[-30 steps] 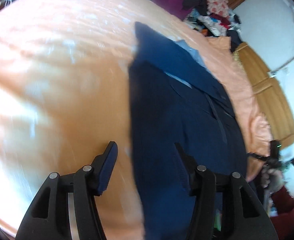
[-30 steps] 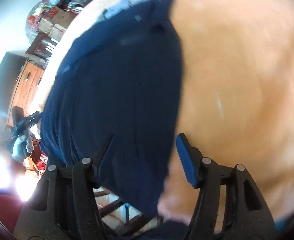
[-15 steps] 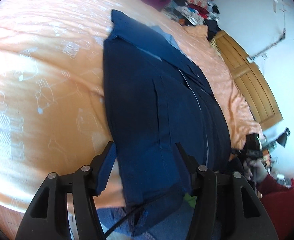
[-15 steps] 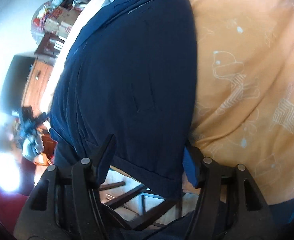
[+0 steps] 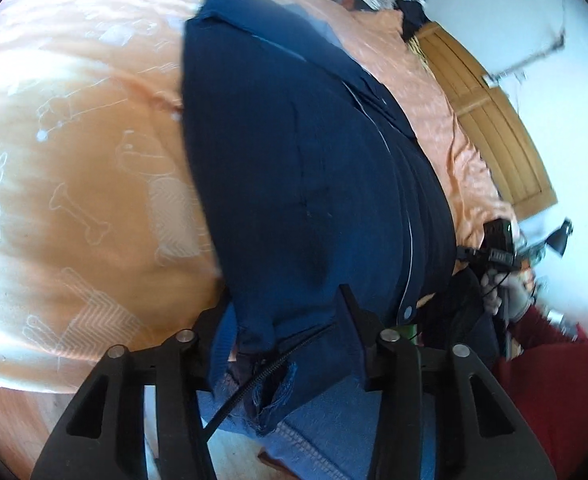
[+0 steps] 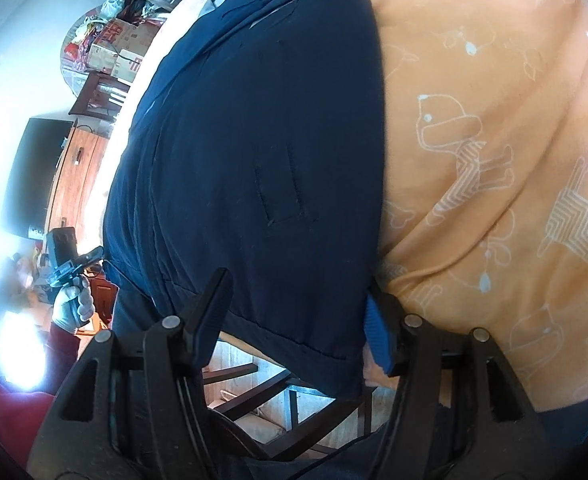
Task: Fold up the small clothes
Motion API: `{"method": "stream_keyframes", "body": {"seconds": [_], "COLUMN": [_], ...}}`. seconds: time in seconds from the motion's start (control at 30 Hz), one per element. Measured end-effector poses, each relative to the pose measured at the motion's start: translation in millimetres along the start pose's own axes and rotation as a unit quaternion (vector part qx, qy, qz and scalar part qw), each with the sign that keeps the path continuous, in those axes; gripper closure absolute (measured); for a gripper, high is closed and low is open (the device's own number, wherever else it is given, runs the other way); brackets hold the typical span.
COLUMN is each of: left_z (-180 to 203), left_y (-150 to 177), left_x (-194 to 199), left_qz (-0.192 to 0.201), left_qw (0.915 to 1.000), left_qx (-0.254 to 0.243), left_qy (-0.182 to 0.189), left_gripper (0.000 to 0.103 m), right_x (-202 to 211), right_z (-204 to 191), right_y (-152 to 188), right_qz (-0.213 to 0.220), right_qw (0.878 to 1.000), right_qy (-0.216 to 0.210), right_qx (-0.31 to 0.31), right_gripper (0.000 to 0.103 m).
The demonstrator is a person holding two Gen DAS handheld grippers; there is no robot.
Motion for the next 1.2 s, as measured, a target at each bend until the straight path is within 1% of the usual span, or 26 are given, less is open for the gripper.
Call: {"method": "stream_keyframes", "body": {"seconds": [0.03,0.07,0.1,0.13,0.2,0.23,0.27,0.3,0.37,0.43,0.5,0.53,0.6,0.67,0.77,0.8,0.87,0.9,0.97,1.03,1.13,1.2], "left_z": [3.1,12.2,35.8,57.0,98.3,104.7,104.5,95.7,60.7,35.8,26.2,21.6,14.0,9.8,12.7,12.2,3.7,0.8,0.7,6.4,15.7,13.3], "left_y": [3.2,8.5,15.9,21.3,36.5,39.7,39.7,36.5,29.1,30.5,36.1,35.7,29.0,15.7,-2.6,-11.3,-21.2,-24.7,-23.3,-15.8,-5.3,-1.7], "left_x": [-0.9,-0.3,9.3,21.2,50.9,59.1,66.6,72.6,75.6,70.5,62.8,58.2,50.7,45.6,36.6,33.3,26.1,22.3,15.5,8.8,4.5,4.1], "left_qz": [-0.011,-0.027,-0.04,-0.041,-0.043,-0.037,-0.026,-0.01,0.017,0.016,0.007,0.007,0.015,0.025,0.039,0.045,0.05,0.05,0.039,0.021,-0.001,-0.007], "left_qw": [0.9998,0.9989,0.9958,0.9923,0.9827,0.982,0.984,0.9876,0.9951,0.9978,0.9986,0.9992,0.9996,0.9997,0.9986,0.9974,0.9955,0.9952,0.9961,0.9979,0.9987,0.9989], "left_qx": [0.007,0.011,0.0,-0.023,-0.078,-0.09,-0.092,-0.078,-0.033,0.0,0.004,0.007,0.015,0.008,-0.021,-0.031,-0.034,-0.031,-0.029,-0.033,-0.045,-0.041], "left_qy": [0.013,0.036,0.082,0.115,0.162,0.162,0.151,0.136,0.092,0.065,0.052,0.039,0.019,-0.003,-0.029,-0.046,-0.073,-0.078,-0.073,-0.051,-0.023,-0.021], "left_gripper": [0.056,0.056,0.055,0.051,0.048,0.045,0.045,0.045,0.045,0.045,0.045,0.045,0.045,0.045,0.045,0.046,0.046,0.046,0.046,0.046,0.046,0.049], "right_x": [0.3,0.8,1.8,1.5,-0.2,-1.0,-1.8,-3.3,-4.5,-4.5,-4.2,-4.2,-4.2,-3.7,-3.1,-2.6,-2.0,-1.9,-2.1,-1.8,0.8,0.8], "right_z": [0.1,-0.4,2.4,2.3,0.9,0.1,0.0,-0.5,-1.0,-1.1,-0.7,-0.4,0.8,2.0,2.4,3.1,3.5,3.7,3.8,2.8,2.3,1.0], "right_y": [-0.4,-0.7,-0.7,-0.4,-1.1,-2.4,-3.7,-4.6,-5.4,-6.3,-6.7,-6.8,-7.4,-7.8,-8.1,-8.3,-8.4,-8.5,-8.2,-7.3,-6.5,-5.8], "right_qz": [0.0,-0.001,-0.002,-0.002,-0.002,-0.002,-0.003,-0.005,-0.006,-0.008,-0.008,-0.008,-0.008,-0.009,-0.007,-0.006,-0.004,-0.004,-0.004,-0.004,-0.002,-0.006], "right_qw": [1.0,1.0,1.0,1.0,1.0,1.0,1.0,1.0,1.0,1.0,1.0,1.0,0.999,0.999,0.999,0.999,0.999,0.999,0.999,0.999,0.999,0.999], "right_qy": [-0.002,-0.002,-0.002,-0.003,-0.008,-0.013,-0.017,-0.019,-0.021,-0.023,-0.026,-0.027,-0.031,-0.033,-0.037,-0.038,-0.041,-0.041,-0.041,-0.042,-0.039,-0.04], "right_qx": [-0.001,-0.002,0.0,0.001,-0.002,-0.005,-0.005,-0.004,-0.003,-0.002,-0.001,0.0,0.0,0.001,0.001,0.001,-0.001,-0.001,-0.001,-0.001,0.003,0.007], "right_gripper": [0.042,0.042,0.042,0.041,0.038,0.035,0.033,0.032,0.031,0.031,0.031,0.031,0.031,0.03,0.03,0.031,0.031,0.031,0.031,0.031,0.033,0.034]}}
Point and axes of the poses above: each gripper's, at about its wrist camera, not at the fingertips, and x roughly against the way its jaws point, z to its right, y to its underside, the point moved 10 cm from there along -x, roughly the way its jaws point, and after that the axes turned 3 degrees about z, right-handed, at the moved point
